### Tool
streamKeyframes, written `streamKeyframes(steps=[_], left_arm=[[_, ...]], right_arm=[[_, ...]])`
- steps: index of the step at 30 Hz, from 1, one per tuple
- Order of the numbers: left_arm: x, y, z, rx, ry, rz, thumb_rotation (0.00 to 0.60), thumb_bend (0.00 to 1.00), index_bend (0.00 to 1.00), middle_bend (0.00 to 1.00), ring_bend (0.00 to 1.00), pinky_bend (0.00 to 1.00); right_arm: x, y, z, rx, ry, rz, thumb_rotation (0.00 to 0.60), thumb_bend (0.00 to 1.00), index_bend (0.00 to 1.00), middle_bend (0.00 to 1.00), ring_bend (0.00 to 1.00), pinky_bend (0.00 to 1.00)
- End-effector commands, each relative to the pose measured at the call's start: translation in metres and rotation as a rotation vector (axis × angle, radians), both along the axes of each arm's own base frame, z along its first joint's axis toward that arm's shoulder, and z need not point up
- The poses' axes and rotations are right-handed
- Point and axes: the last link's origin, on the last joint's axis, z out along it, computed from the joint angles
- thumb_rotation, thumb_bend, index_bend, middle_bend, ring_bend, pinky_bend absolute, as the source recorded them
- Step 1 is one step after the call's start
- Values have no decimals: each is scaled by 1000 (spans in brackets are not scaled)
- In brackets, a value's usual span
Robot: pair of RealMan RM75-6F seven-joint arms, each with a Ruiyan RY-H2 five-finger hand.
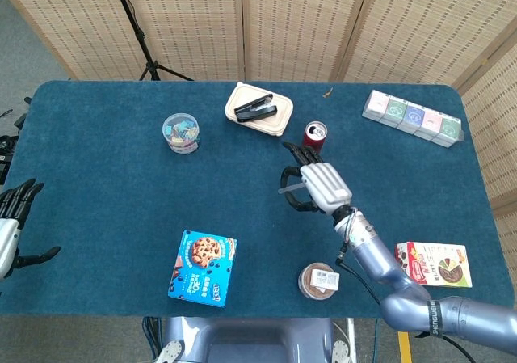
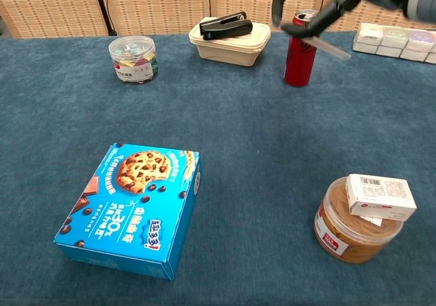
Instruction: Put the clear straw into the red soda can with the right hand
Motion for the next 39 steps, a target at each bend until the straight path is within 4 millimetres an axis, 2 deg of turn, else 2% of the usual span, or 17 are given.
streamKeyframes(steps=[1,5,7,9,19,23,39], left_arm=[[3,0,-2,9,3,-4,600,0,0,0,0,0],[4,-2,-2,19,3,-9,600,0,0,0,0,0],[5,-3,-2,17,4,-9,600,0,0,0,0,0],[4,-2,-3,14,4,0,600,0,0,0,0,0],[3,3,-3,13,5,25,600,0,0,0,0,0],[3,3,-4,10,7,26,600,0,0,0,0,0],[1,9,-5,-4,9,43,600,0,0,0,0,0]], right_arm=[[20,-10,19,33,-79,-7,600,528,558,0,0,0],[37,-25,35,45,-168,-27,600,529,562,0,0,0],[50,-43,48,71,-339,-85,600,529,564,0,0,0],[54,-58,54,85,-444,-122,600,533,566,0,0,0],[44,-103,64,70,-776,-268,600,547,571,0,0,0],[37,-112,64,70,-823,-294,600,548,572,0,0,0],[19,-122,50,72,-850,-347,600,549,574,0,0,0]])
